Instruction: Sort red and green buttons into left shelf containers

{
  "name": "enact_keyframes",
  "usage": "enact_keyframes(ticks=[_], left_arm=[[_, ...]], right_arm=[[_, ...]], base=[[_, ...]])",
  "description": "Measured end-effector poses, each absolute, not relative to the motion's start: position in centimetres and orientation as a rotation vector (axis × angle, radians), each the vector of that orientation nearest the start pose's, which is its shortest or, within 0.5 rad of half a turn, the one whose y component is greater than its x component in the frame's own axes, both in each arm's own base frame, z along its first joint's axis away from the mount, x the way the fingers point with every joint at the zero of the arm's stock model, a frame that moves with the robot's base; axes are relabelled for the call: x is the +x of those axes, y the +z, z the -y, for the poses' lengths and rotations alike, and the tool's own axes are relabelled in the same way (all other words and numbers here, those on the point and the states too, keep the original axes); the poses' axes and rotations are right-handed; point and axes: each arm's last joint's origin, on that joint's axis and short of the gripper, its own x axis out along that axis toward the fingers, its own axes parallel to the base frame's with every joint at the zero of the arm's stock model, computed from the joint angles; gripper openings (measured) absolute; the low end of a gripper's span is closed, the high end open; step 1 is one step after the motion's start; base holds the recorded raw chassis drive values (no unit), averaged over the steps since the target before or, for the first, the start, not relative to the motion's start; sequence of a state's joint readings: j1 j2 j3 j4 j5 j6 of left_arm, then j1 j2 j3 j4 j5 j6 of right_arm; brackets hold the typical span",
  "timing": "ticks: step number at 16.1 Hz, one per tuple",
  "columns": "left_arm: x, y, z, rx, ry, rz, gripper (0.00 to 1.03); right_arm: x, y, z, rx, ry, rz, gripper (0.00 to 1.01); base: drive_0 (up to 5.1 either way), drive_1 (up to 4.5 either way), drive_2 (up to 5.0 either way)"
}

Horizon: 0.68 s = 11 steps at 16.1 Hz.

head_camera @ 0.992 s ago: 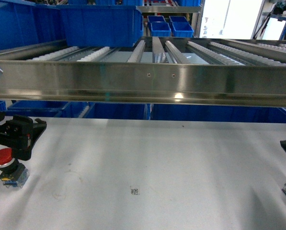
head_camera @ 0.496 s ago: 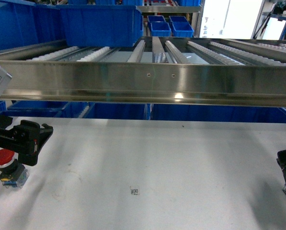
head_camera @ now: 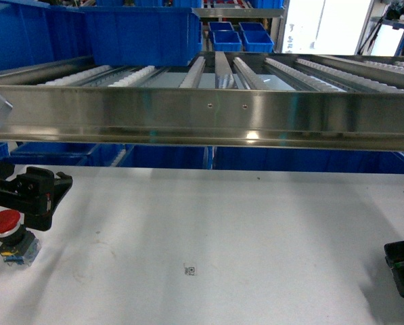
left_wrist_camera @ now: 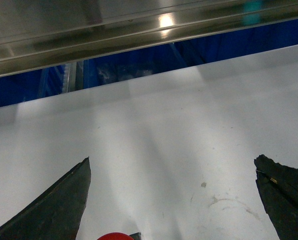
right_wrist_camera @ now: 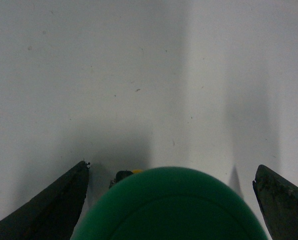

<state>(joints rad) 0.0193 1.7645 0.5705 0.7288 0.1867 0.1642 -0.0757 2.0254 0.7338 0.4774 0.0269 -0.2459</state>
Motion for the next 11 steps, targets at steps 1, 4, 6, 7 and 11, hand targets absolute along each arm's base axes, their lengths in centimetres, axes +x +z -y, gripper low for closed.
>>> enact_keyframes(ticks=[1, 4, 6, 7, 11], left_arm=[[30.3, 11.4, 0.0, 0.113, -0.202, -0.449, 0.98], [30.3, 11.4, 0.0, 0.113, -0.202, -0.448, 0.98], [30.3, 11.4, 0.0, 0.113, -0.202, -0.448, 0.98], [30.3, 11.4, 0.0, 0.113, -0.202, -0.448, 0.98], [30.3, 11.4, 0.0, 0.113, -0.202, -0.448, 0.98]], right_arm=[[32.6, 4.9, 2.7, -0.195, 0.001, -0.832, 0.98], [32.5, 4.7, 2.6, -0.194, -0.003, -0.821, 0.73], [32.2, 4.5, 2.6, -0.186, -0.004, -0.829, 0.53], [31.9, 4.6, 2.6, -0.176, -0.007, -0.833, 0.42], [30.4, 5.9, 2.2, -0.16, -0.013, -0.774, 0.27]], base=[[0.0, 0.0, 0.0], [0.0, 0.0, 0.0], [0.0, 0.0, 0.0], [0.0, 0.0, 0.0], [0.0, 0.0, 0.0]])
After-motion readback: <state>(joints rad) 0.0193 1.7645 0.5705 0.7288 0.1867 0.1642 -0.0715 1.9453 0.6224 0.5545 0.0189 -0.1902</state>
